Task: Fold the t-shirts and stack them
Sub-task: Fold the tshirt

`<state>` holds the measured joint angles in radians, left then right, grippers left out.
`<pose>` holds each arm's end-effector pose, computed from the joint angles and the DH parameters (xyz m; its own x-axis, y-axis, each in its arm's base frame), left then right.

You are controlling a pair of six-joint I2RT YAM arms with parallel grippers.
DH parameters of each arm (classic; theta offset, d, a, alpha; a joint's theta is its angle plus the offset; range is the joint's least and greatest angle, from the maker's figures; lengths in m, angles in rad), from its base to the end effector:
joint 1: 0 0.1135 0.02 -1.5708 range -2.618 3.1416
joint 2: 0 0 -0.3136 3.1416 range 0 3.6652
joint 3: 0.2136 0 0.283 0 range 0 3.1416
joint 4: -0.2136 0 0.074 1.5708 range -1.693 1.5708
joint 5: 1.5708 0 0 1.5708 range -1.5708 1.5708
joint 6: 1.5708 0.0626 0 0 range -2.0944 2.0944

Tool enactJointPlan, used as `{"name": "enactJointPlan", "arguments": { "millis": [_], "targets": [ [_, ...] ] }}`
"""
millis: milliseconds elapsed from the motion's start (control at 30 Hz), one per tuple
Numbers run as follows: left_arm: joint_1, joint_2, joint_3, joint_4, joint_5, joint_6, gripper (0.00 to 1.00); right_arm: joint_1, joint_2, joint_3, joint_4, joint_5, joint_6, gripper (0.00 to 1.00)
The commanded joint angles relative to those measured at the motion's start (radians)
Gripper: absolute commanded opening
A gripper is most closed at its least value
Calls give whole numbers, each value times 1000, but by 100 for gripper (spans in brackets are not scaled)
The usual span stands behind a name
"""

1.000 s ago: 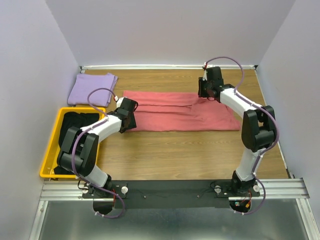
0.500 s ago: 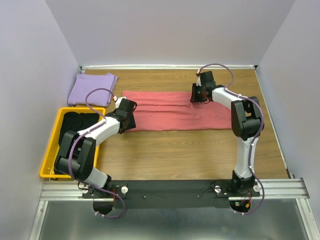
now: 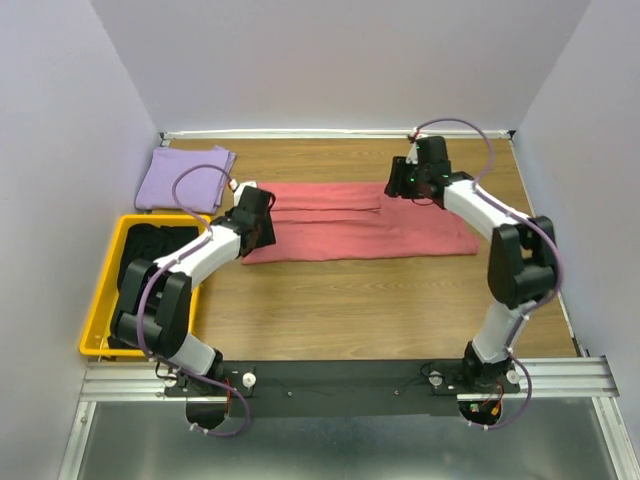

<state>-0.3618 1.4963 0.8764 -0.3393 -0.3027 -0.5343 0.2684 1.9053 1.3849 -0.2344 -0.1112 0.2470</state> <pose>0.3184 -0.1006 0.2049 -0.7495 -0.2361 -0.6184 -0.2369 0.9680 -0.0823 0.4725 0.1372 0.2309 -0.7241 0.0529 -0.6877 -0.1696 0.9528 0.2518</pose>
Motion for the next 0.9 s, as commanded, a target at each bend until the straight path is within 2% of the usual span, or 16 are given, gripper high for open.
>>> {"name": "enactJointPlan", "arguments": {
  "millis": [0, 167, 267, 367, 500, 733, 833, 867],
  "targets": [
    [1, 77, 104, 37, -4, 57, 67, -46, -167, -139, -6, 74, 81, 58],
    [3, 220, 266, 52, -19, 85, 70, -106, -325, -352, -6, 79, 184, 58],
    [3, 292, 338, 49, -7, 97, 70, -129, -383, -421, -6, 82, 225, 58],
    [3, 404, 436, 36, 10, 111, 70, -147, -400, -481, -6, 80, 265, 58],
    [3, 492, 481, -10, 31, 125, 70, -201, -361, -506, 4, 88, 288, 58],
    [3, 469, 363, -17, 106, 105, 66, -342, -195, -489, 116, 56, 295, 58],
    [1, 424, 284, -15, 155, 97, 66, -379, -58, -377, 139, 48, 272, 58],
    [0, 400, 262, -15, 172, 94, 65, -386, -19, -289, 141, 45, 258, 58]
  ]
}}
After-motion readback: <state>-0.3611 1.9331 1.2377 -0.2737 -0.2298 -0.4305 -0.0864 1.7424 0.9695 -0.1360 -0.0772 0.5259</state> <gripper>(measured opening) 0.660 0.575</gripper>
